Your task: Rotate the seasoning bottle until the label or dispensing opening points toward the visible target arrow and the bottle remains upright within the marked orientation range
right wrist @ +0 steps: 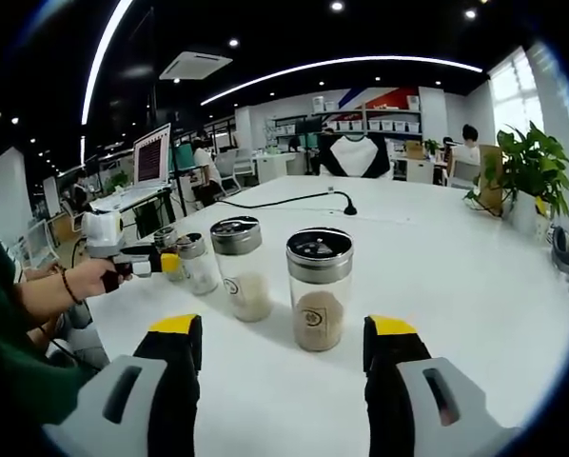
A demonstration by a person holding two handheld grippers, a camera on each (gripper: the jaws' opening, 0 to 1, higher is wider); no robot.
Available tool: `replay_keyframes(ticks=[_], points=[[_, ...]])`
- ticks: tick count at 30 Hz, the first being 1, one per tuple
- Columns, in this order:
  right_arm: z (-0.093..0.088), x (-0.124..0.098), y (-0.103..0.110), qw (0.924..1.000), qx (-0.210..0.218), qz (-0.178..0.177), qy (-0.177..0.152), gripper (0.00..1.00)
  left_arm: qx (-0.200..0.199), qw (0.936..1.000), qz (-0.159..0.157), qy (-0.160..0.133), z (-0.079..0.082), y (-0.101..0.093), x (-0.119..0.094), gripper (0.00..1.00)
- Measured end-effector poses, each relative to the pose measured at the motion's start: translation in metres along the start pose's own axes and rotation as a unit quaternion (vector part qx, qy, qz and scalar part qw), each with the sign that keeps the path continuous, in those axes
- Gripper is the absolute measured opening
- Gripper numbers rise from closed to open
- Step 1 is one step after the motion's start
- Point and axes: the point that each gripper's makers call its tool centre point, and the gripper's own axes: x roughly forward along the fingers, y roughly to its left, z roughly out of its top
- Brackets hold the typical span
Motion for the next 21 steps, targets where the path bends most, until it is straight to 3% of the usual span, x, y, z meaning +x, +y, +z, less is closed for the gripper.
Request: replay_keyframes(ticks=[21], points=[[-0.0041,0.0021,0.0005,1.0000,0.002,0.003,0.007,0.68,-0.013,0.9998,0.014,-0.010,-0.0017,0.0031,0.0016,0.37]])
